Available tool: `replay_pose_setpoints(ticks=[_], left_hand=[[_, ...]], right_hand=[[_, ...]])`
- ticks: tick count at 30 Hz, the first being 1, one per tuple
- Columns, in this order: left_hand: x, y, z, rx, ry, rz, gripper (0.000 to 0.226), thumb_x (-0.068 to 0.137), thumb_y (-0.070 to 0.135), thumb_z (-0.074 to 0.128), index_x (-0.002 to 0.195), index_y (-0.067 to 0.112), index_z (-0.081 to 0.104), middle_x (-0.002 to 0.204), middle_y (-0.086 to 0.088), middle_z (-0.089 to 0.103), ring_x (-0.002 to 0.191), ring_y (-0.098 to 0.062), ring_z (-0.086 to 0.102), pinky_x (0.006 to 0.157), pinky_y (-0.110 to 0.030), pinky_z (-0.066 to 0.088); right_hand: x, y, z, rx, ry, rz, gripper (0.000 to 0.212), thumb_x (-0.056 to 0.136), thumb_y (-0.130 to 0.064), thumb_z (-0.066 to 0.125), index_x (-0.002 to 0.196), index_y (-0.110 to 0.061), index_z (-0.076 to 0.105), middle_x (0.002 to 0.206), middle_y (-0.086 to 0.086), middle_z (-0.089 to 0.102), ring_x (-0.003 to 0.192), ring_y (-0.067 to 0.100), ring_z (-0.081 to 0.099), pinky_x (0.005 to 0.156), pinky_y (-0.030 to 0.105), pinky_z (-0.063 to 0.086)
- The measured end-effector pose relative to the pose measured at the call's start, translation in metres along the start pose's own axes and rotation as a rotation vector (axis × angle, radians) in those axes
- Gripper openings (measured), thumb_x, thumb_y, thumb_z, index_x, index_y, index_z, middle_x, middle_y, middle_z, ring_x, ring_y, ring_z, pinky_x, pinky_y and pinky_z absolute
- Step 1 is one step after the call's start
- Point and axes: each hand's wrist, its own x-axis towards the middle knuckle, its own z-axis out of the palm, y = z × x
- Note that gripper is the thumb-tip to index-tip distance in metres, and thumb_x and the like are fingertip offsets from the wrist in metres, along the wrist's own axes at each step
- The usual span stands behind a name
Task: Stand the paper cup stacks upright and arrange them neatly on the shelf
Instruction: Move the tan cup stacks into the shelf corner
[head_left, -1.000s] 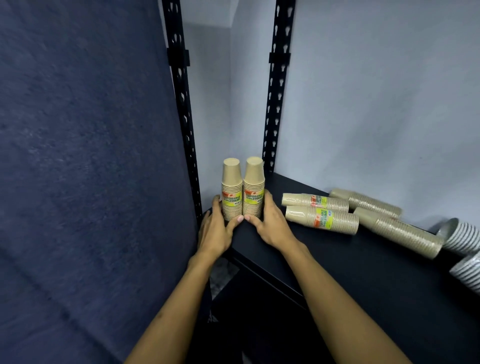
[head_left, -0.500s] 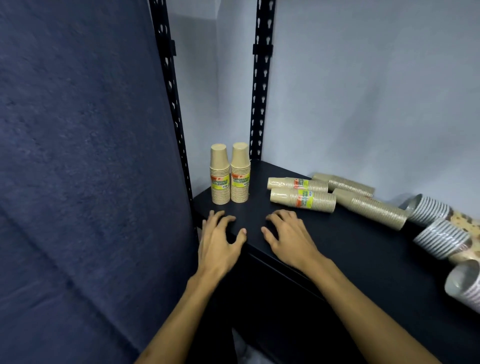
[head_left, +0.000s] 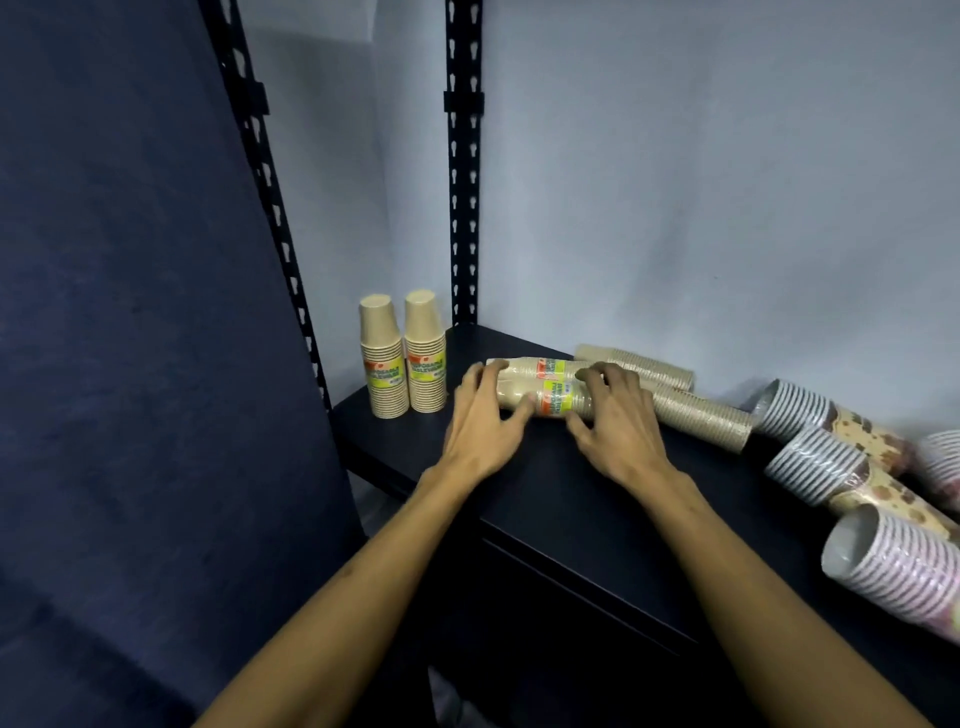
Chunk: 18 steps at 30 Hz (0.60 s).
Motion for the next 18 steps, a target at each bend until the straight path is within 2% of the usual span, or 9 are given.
replay_pose_setpoints(ticks=[3,5,9,13,18], left_hand=[[0.032,0.001,0.003,0.009,-0.001,-0.052,0.055,0.099,0.050,0.046,0.148,0.026,0.038,0.155,-0.010,0.036,0.141,-0.030,0.036,0.114,-0.045,0.036],[0.054,0.002,0.005,-0.028,-0.007,-0.142,0.055,0.102,0.050,0.044,0.150,0.022,0.039,0.152,-0.015,0.042,0.140,-0.032,0.042,0.113,-0.043,0.035],[0.084,-0.004,0.012,-0.084,-0.027,-0.309,0.059,0.094,0.041,0.064,0.145,0.018,0.046,0.139,-0.011,0.059,0.130,-0.030,0.054,0.109,-0.037,0.042],[0.094,-0.014,0.019,-0.117,0.047,-0.349,0.053,0.086,0.027,0.077,0.135,0.018,0.057,0.111,-0.004,0.068,0.111,-0.025,0.065,0.094,-0.033,0.050],[0.110,-0.020,0.026,-0.099,-0.018,-0.300,0.057,0.089,0.036,0.075,0.138,0.016,0.055,0.128,-0.008,0.065,0.117,-0.026,0.062,0.105,-0.042,0.049]], right_hand=[[-0.001,0.014,0.005,0.060,-0.016,-0.005,0.047,0.094,-0.026,0.066,0.138,-0.015,0.053,0.148,0.010,0.048,0.139,0.029,0.038,0.109,0.043,0.032],[0.002,0.023,0.003,0.035,-0.021,-0.007,0.048,0.092,-0.026,0.070,0.137,-0.018,0.054,0.150,0.008,0.046,0.136,0.027,0.039,0.109,0.042,0.031],[0.007,0.037,-0.006,-0.041,-0.081,0.038,0.064,0.090,-0.037,0.071,0.147,-0.020,0.046,0.148,0.008,0.041,0.135,0.028,0.035,0.109,0.043,0.032],[0.009,0.046,-0.006,-0.008,-0.128,0.071,0.054,0.096,-0.038,0.063,0.145,-0.021,0.049,0.139,0.008,0.041,0.131,0.027,0.034,0.110,0.040,0.030],[0.011,0.057,-0.006,0.124,-0.106,0.121,0.055,0.097,-0.037,0.063,0.147,-0.019,0.050,0.136,0.008,0.044,0.131,0.026,0.036,0.114,0.036,0.027]])
